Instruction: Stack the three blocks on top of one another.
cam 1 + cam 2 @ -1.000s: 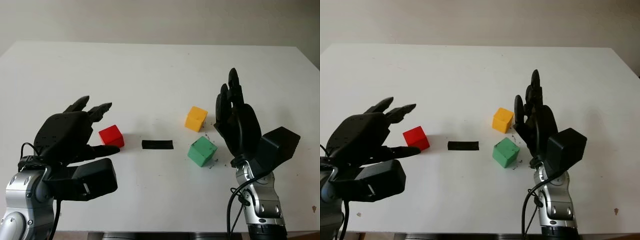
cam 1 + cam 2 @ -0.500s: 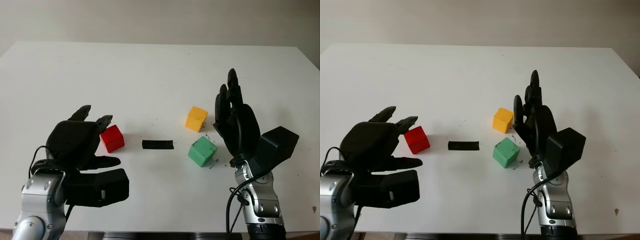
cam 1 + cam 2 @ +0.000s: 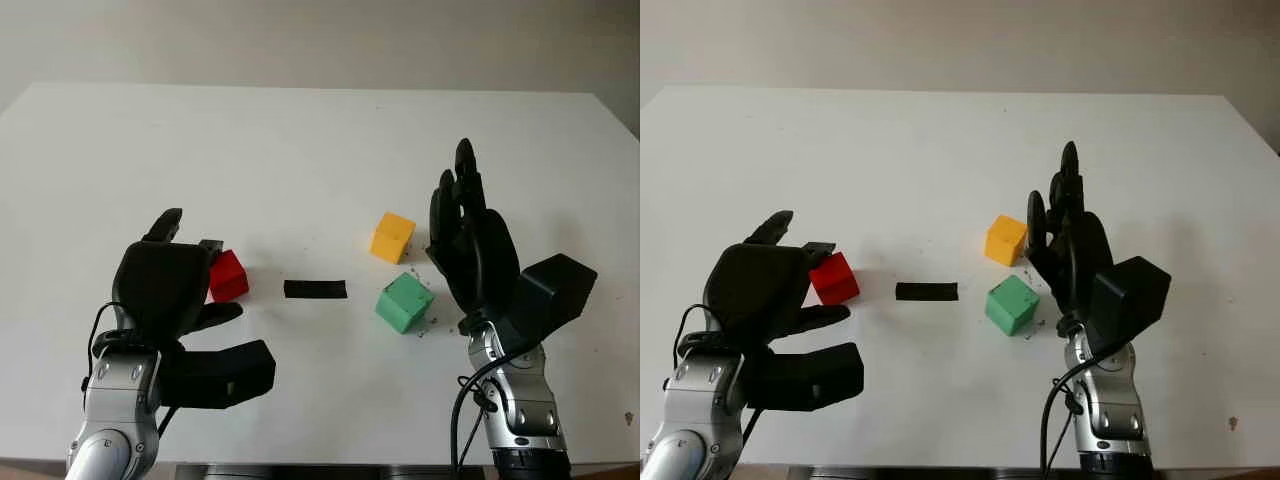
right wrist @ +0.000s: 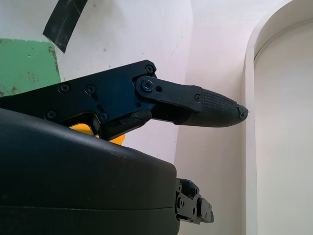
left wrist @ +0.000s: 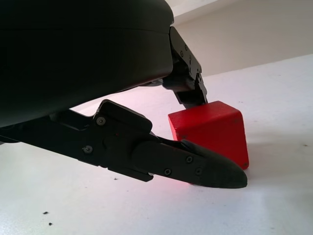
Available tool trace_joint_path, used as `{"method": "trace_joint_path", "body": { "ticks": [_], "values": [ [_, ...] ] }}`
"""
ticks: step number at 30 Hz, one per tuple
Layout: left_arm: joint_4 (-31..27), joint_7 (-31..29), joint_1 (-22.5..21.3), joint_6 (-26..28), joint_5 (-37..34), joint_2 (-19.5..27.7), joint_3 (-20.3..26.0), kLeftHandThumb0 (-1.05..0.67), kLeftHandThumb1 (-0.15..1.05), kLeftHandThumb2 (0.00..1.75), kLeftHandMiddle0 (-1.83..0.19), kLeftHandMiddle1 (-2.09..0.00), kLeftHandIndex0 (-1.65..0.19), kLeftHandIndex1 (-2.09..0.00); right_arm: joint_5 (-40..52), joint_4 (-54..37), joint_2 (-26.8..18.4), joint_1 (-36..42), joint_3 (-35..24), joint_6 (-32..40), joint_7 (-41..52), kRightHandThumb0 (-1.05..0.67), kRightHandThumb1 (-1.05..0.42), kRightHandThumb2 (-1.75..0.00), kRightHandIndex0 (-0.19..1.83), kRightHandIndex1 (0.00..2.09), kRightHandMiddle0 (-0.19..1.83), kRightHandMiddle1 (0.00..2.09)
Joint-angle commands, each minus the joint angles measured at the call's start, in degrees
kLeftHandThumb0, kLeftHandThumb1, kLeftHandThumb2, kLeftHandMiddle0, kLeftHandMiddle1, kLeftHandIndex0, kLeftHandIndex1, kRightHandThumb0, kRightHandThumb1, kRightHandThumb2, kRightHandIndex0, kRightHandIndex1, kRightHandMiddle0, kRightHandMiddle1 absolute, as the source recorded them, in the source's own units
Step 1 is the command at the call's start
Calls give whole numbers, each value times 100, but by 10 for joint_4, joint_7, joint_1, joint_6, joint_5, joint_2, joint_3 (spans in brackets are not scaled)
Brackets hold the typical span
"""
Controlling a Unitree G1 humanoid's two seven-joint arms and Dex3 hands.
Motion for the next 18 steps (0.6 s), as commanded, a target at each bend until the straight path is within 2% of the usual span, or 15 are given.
{"method": "trace_joint_path", "body": {
  "ticks": [1, 3, 6, 9, 12, 14, 18],
  "values": [
    [1, -4, -5, -6, -3, 4, 1, -73, 105, 19, -26, -6, -15, -130, 5, -6, 0, 1, -3, -9, 1, -72, -105, -60, -19, 0, -19, 0],
    [-2, -13, -5, -13, -7, 9, 2, -65, 105, 22, -27, -6, -13, -141, 5, -6, 0, 1, -3, -10, 1, -73, -105, -59, -19, 0, -19, 0],
    [-7, -23, -4, -23, -21, 15, 6, -57, 105, 22, -29, -6, -17, -143, 6, -8, -1, 1, -3, -5, 2, -74, -105, -58, -19, 0, -19, 0],
    [-10, -8, 0, -36, -48, 17, 15, -48, 105, 18, -33, -6, -23, -135, 6, -8, -1, 0, -3, -4, 2, -74, -105, -58, -19, 0, -19, 0],
    [-10, 8, 2, -45, -69, 19, 20, -34, 105, 11, -39, -6, -34, -103, 3, -8, -1, 1, -2, -6, 0, -74, -105, -58, -19, 0, -19, 0],
    [-10, 11, 2, -49, -75, 22, 22, -30, 105, 8, -41, -6, -39, -92, 4, -8, -1, 1, -1, -6, 2, -74, -105, -58, -19, 0, -19, 0],
    [-16, -3, -4, -58, -88, 34, 27, -31, 105, 9, -42, -6, -41, -86, 7, -8, -1, 3, -2, -7, 4, -73, -105, -59, -19, 0, -19, 0]
  ]
}}
